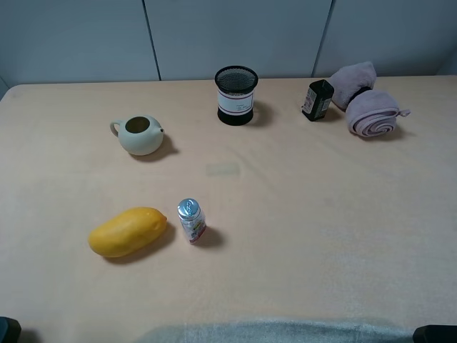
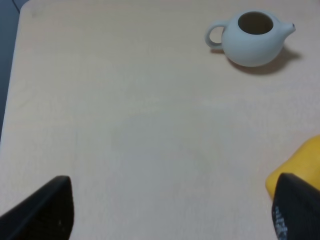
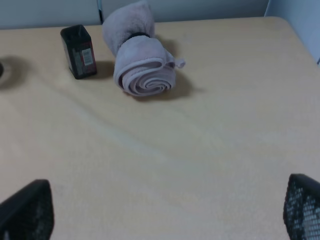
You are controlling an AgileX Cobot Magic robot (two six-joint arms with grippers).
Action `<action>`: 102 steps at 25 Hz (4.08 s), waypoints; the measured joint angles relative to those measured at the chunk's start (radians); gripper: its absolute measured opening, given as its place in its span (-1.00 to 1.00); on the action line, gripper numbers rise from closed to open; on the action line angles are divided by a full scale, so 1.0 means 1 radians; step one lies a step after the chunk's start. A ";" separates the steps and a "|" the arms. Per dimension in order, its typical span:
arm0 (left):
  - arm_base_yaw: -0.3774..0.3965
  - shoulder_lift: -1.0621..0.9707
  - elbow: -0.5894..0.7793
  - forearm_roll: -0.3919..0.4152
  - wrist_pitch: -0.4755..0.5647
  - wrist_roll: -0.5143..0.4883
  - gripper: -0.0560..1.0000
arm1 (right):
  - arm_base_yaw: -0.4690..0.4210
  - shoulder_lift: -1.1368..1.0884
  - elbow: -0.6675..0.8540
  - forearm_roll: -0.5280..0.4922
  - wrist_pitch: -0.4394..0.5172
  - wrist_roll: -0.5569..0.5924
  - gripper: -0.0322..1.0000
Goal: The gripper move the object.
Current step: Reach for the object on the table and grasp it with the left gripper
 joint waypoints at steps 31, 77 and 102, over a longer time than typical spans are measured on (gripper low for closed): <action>0.000 0.011 -0.014 0.005 0.000 0.000 0.60 | 0.000 0.000 0.000 0.000 0.000 0.000 0.40; -0.186 1.403 -0.794 -0.079 -0.013 0.122 0.60 | 0.000 0.000 0.000 0.000 0.000 0.000 0.40; -0.449 2.065 -1.411 -0.077 -0.013 0.194 0.60 | 0.000 0.000 0.000 0.000 0.000 0.000 0.40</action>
